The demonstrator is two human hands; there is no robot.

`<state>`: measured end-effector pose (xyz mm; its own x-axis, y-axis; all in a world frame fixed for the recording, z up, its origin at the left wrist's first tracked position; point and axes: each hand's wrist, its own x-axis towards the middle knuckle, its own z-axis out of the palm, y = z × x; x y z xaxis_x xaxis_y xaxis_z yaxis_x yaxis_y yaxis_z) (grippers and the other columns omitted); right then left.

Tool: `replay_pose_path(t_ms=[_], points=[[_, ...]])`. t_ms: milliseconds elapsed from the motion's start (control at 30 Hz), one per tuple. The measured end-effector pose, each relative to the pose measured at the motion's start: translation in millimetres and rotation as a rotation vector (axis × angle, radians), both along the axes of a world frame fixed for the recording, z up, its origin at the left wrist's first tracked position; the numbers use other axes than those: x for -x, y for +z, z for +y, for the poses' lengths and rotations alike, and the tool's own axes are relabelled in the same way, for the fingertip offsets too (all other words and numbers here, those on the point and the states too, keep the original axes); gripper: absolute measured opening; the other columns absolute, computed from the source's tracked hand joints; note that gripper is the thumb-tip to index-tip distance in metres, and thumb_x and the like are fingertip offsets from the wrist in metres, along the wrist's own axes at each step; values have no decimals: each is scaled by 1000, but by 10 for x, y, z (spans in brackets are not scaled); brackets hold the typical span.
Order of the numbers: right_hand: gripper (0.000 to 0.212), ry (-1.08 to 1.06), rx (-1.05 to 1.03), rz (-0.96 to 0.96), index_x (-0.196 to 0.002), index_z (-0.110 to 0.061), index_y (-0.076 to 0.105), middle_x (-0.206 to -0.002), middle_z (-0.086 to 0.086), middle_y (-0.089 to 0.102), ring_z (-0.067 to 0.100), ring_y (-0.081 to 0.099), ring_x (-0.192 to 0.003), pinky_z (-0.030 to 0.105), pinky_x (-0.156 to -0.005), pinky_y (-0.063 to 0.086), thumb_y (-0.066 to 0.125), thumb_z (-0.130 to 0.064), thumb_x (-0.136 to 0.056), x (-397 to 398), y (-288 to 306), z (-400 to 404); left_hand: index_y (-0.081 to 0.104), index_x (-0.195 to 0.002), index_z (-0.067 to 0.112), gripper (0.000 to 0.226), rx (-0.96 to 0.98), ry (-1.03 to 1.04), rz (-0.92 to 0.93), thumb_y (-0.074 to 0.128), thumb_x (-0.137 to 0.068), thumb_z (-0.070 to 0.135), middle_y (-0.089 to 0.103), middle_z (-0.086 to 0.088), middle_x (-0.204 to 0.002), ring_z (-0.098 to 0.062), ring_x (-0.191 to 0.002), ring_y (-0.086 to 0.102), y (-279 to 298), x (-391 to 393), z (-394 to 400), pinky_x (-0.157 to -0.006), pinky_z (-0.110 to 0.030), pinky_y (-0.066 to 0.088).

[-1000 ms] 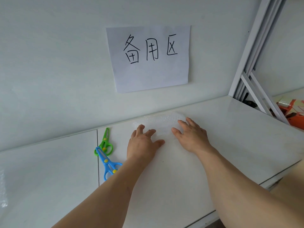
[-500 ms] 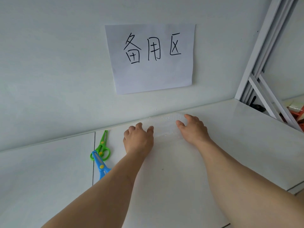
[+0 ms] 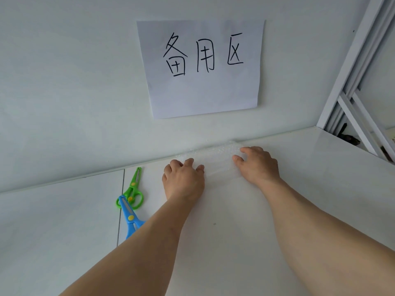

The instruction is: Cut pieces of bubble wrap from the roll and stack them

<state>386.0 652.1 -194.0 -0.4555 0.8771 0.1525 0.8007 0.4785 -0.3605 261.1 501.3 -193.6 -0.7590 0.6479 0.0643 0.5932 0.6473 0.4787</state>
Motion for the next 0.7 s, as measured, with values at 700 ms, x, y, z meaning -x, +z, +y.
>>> replay_pose_path(t_ms=[700], points=[[77, 120, 106, -200, -153, -39, 18, -164, -8, 8, 19, 3, -151, 43, -117, 10, 18, -77, -86, 139, 41, -115, 32, -147, 31, 51, 121, -55, 111, 20, -100, 48, 28, -4, -152, -25, -136, 24, -34, -75, 74, -111, -39, 16]])
